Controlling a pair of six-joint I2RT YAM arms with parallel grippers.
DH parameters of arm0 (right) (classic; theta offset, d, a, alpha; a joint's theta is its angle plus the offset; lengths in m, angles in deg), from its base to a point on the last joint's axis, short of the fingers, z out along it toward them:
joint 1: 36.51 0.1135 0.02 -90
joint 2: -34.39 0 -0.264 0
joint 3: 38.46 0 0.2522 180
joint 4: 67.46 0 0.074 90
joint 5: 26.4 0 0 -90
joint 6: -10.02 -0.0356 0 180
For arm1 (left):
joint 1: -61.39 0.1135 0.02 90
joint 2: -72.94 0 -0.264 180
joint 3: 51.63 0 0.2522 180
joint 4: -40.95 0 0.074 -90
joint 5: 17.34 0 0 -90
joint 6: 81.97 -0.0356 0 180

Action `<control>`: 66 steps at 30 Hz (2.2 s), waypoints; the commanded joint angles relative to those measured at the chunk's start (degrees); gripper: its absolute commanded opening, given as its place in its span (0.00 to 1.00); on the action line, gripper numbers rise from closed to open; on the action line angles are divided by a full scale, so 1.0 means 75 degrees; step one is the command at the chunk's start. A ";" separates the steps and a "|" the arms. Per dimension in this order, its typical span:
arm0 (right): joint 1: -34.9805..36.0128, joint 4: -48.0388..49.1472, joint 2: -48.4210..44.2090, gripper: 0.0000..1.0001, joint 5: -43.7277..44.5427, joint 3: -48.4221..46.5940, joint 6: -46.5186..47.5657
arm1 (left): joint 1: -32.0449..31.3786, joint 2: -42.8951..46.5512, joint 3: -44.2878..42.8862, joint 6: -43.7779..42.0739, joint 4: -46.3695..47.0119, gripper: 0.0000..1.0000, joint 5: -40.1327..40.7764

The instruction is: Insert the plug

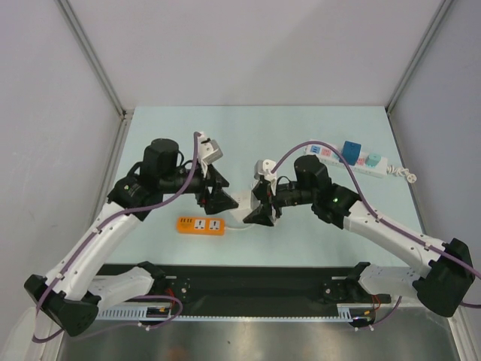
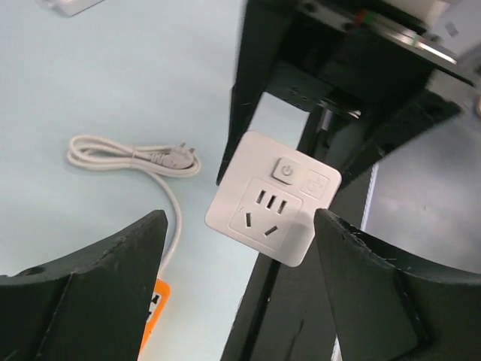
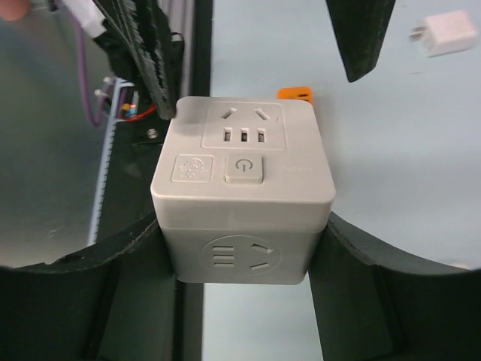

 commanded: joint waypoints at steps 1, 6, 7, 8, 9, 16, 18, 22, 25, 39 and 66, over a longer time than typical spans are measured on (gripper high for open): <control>-0.0063 -0.0216 -0.0229 0.00 -0.1070 -0.0186 -0.0575 | -0.0039 0.0252 -0.0297 -0.1380 -0.0223 0.85 -0.1439; -0.0169 -0.0063 -0.0265 0.00 -0.1598 -0.0139 -0.0986 | -0.0062 -0.0321 -0.0367 -0.1487 -0.0702 0.85 -0.2612; -0.0169 -0.0179 -0.0241 0.00 -0.1610 -0.0209 -0.1010 | -0.0085 -0.0426 -0.0356 -0.1440 -0.0807 0.85 -0.2717; -0.0180 -0.0238 -0.0137 0.00 -0.1633 -0.0267 -0.1021 | -0.0120 -0.0590 -0.0356 -0.1452 -0.0878 0.85 -0.2718; -0.0181 -0.0274 -0.0101 0.00 -0.1645 -0.0291 -0.1056 | -0.0190 -0.0626 -0.0356 -0.1475 -0.0983 0.85 -0.2684; -0.0157 0.0006 0.0122 0.00 -0.1843 -0.0269 -0.1478 | -0.0566 -0.0790 -0.0438 -0.1429 -0.0984 0.89 -0.2239; -0.0146 0.0148 0.0110 0.00 -0.1879 -0.0245 -0.1514 | -0.0636 -0.0930 -0.0403 -0.1428 -0.0984 0.88 -0.2191; -0.0134 0.0089 0.0075 0.00 -0.1844 -0.0233 -0.1514 | -0.0765 -0.1189 -0.0356 -0.1440 -0.0984 0.85 -0.2121; -0.0134 -0.0015 0.0087 0.00 -0.1949 -0.0244 -0.1502 | -0.0800 -0.1329 -0.0344 -0.1428 -0.0984 0.81 -0.2039; -0.0169 0.0731 -0.0674 0.86 -0.1095 0.0118 -0.2332 | -0.0789 -0.0803 0.0766 0.0596 0.1310 0.00 -0.1781; -0.2768 -0.1101 -0.1216 0.78 0.7536 -0.0231 -0.5546 | -0.0824 0.0324 0.1813 0.3271 0.3799 0.00 0.1822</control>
